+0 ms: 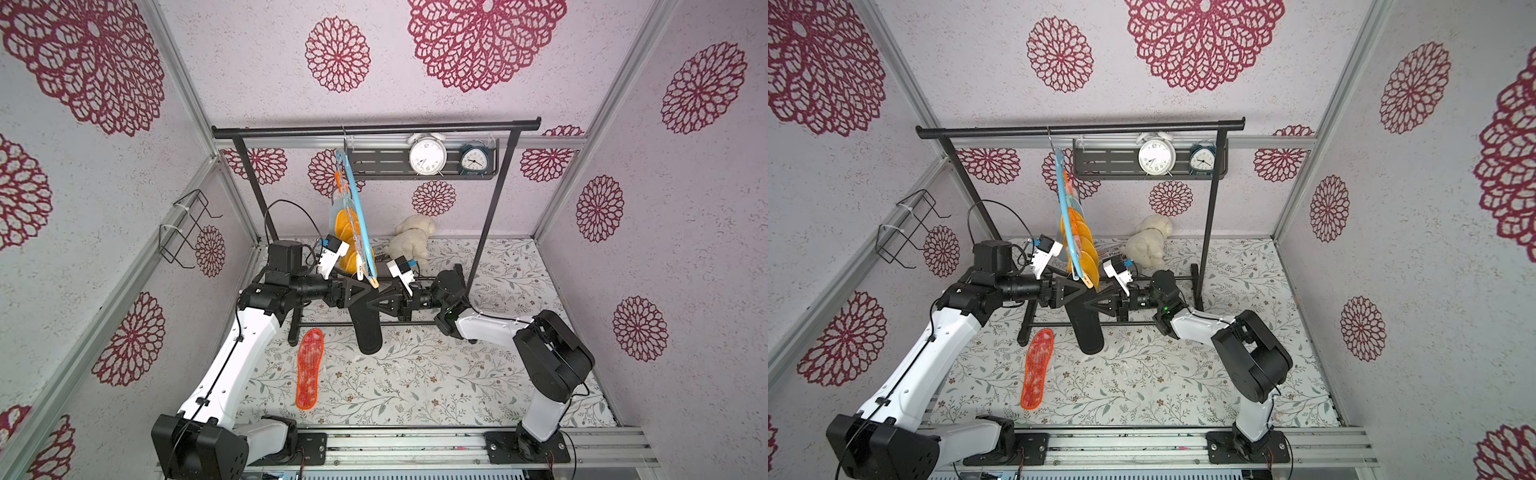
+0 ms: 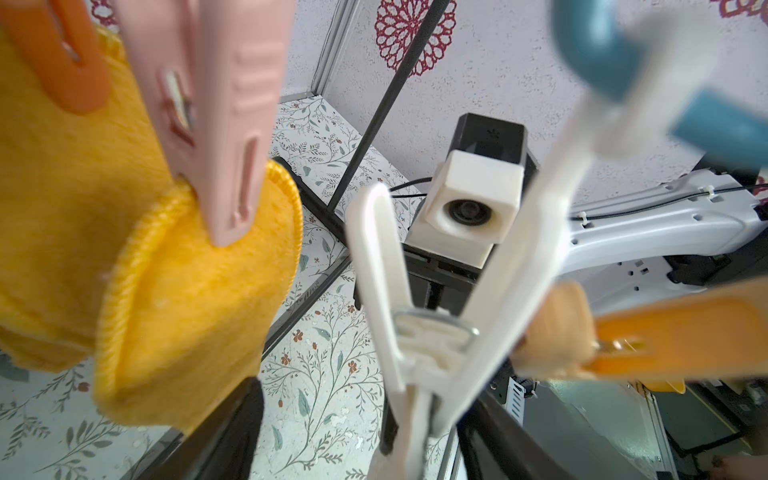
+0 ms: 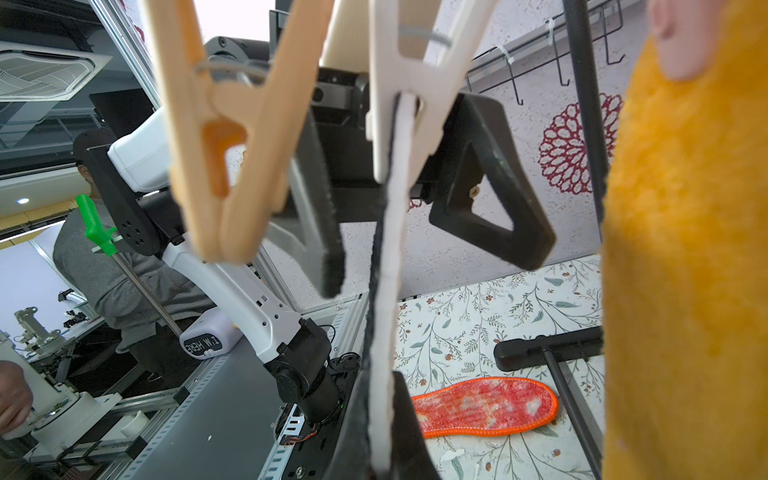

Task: Take the shoe insoles off the hanger
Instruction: Open the clamp at the hanger, then remove the insole from the hanger.

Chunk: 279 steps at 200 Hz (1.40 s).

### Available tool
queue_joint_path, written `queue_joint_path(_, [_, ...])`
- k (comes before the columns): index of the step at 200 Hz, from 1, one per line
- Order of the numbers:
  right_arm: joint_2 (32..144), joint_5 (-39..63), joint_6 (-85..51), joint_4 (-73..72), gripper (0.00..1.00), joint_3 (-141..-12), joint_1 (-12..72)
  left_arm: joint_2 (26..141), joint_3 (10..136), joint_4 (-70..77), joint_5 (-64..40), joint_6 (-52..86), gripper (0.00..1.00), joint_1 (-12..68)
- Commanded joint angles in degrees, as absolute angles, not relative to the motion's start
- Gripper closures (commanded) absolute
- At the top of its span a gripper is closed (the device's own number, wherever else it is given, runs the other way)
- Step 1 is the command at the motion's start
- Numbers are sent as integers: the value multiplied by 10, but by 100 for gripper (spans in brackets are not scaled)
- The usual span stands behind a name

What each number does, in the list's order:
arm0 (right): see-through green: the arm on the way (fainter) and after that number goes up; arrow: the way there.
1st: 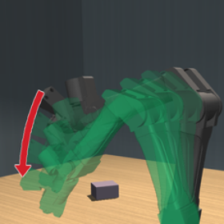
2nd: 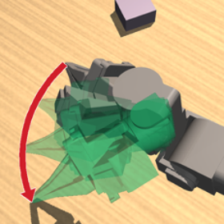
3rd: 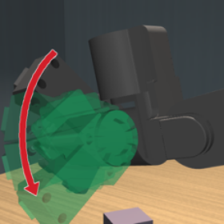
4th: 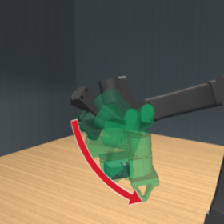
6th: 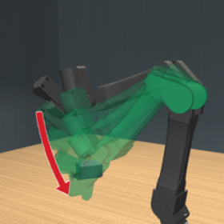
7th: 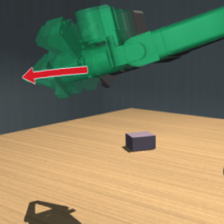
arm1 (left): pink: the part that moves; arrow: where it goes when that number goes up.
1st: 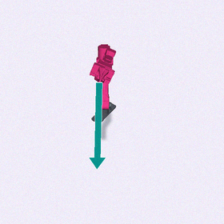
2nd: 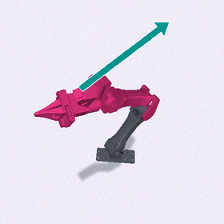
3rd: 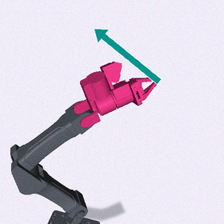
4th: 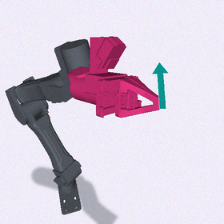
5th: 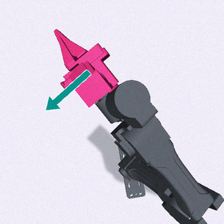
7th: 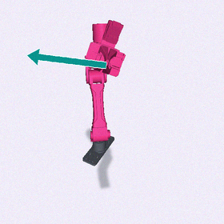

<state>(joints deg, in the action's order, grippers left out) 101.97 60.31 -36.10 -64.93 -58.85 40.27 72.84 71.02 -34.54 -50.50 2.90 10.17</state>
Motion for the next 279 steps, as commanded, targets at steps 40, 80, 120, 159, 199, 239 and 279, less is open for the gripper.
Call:
queue_joint_path(40, [993, 632, -378, -669, 100, -590, 400, 717, 695, -329, -542, 4, 27, 82])
queue_joint_path(80, [991, 638, -379, -662, 100, -586, 401, 755, 730, -279, -578, 43, 28, 81])
queue_joint_path(120, [985, 637, -377, -657, 100, -578, 401, 779, 758, -256, -601, 68, 28, 81])
queue_joint_path(159, [985, 635, -377, -657, 100, -578, 401, 781, 766, -220, -614, 103, 31, 81])
queue_joint_path(199, [986, 635, -376, -655, 100, -579, 401, 787, 766, -187, -622, 136, 37, 81])
queue_joint_path(239, [986, 635, -376, -655, 100, -579, 401, 792, 767, -184, -624, 141, 53, 82])
queue_joint_path(279, [981, 620, -363, -638, 100, -566, 401, 786, 769, -187, -602, 140, 78, 81])
